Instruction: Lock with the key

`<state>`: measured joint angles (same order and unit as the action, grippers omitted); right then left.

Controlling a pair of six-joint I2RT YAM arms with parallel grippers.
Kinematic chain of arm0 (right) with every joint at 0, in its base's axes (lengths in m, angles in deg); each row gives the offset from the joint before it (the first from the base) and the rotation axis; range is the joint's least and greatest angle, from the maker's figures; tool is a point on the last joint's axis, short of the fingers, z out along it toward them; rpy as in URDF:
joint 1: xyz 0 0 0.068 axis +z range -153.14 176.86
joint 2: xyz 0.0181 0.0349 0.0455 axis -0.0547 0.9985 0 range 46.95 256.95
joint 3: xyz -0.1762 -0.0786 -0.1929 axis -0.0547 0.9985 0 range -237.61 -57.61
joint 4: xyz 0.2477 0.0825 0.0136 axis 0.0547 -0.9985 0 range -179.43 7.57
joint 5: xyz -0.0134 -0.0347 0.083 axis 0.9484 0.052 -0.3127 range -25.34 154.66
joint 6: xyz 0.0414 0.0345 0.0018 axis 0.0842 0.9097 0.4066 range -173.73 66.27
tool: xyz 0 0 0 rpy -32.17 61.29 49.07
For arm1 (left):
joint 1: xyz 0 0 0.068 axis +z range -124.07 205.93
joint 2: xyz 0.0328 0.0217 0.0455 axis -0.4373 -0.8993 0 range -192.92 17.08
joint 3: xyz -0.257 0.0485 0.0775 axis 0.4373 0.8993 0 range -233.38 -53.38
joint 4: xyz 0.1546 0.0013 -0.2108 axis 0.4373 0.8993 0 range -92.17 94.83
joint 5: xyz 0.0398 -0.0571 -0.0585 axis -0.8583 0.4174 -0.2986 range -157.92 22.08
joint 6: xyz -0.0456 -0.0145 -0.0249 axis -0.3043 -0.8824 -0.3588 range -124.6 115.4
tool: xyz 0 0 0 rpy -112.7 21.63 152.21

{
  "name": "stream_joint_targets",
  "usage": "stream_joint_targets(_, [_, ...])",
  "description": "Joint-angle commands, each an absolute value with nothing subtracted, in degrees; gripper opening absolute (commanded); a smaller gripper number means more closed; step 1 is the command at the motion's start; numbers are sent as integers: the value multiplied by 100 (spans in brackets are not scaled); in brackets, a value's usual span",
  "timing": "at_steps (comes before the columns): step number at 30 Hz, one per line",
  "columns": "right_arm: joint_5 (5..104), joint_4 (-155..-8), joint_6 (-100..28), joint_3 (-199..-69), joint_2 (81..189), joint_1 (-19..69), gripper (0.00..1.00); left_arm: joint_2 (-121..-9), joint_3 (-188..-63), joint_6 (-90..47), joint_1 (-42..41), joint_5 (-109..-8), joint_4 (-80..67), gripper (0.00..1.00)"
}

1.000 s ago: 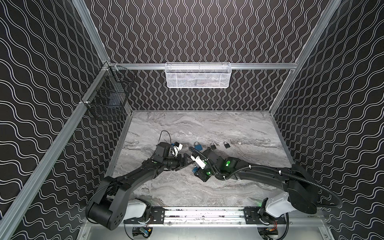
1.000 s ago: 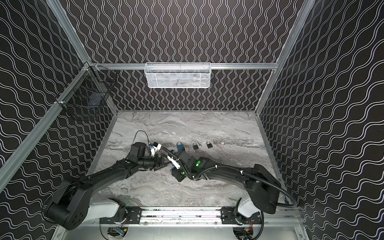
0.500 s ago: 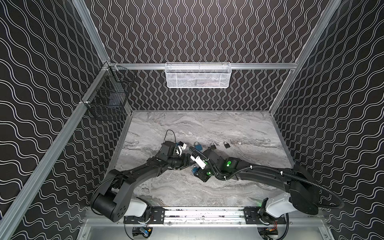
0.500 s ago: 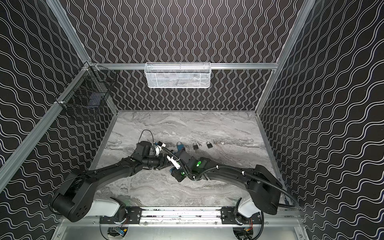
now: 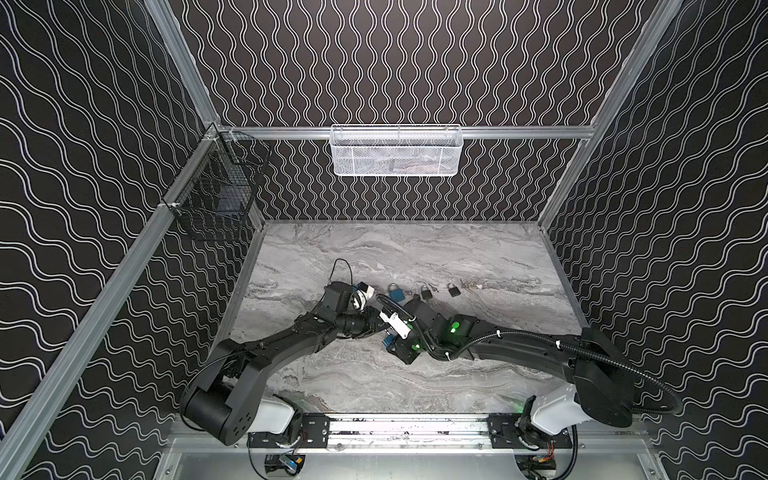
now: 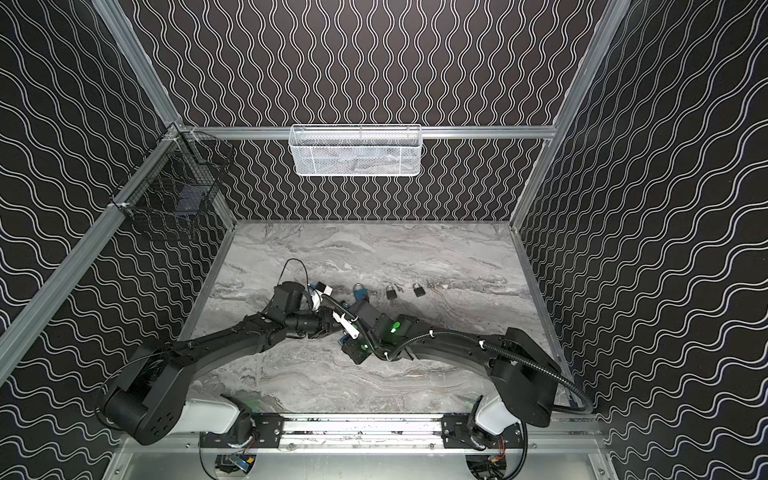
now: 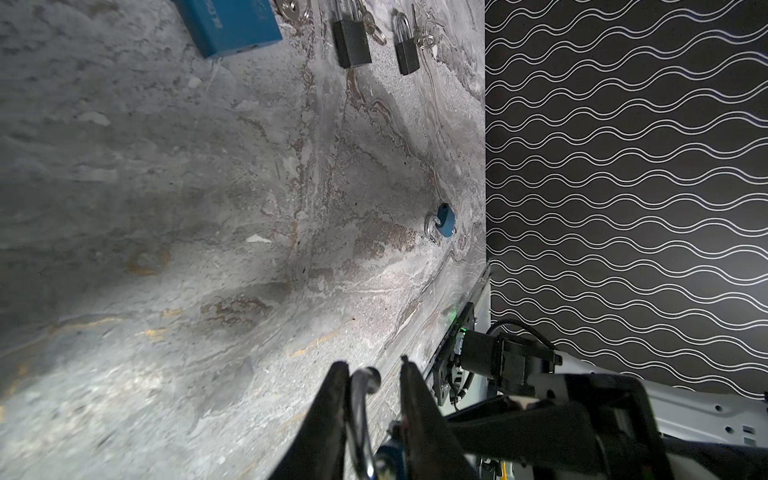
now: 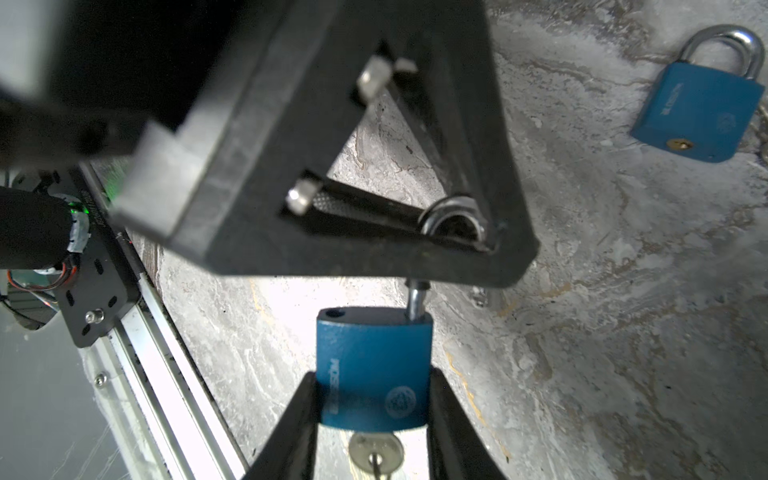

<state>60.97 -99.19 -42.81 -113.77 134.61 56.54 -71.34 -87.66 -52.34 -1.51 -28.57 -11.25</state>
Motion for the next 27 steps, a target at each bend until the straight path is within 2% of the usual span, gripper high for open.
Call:
stream_joint_targets(1, [6117,-9739,-4362,-11438,13482,5665,21,-7127,-8857,-5108,-155,-2850,-1133,23])
stream_joint_targets(18, [6163,-9694,-4285,-11577,13455,5663,24,-7002,-8915,-4983,-184,-3059,-780,1])
stream_joint_targets(26, [6252,-9632,-4180,-11510,13283,5663,38,-6908,-8959,-4960,-184,-3191,-640,0])
stream_joint_targets(27, [6283,-9632,-4162,-11354,13265,5665,44,-6881,-8957,-4959,-184,-3213,-615,0])
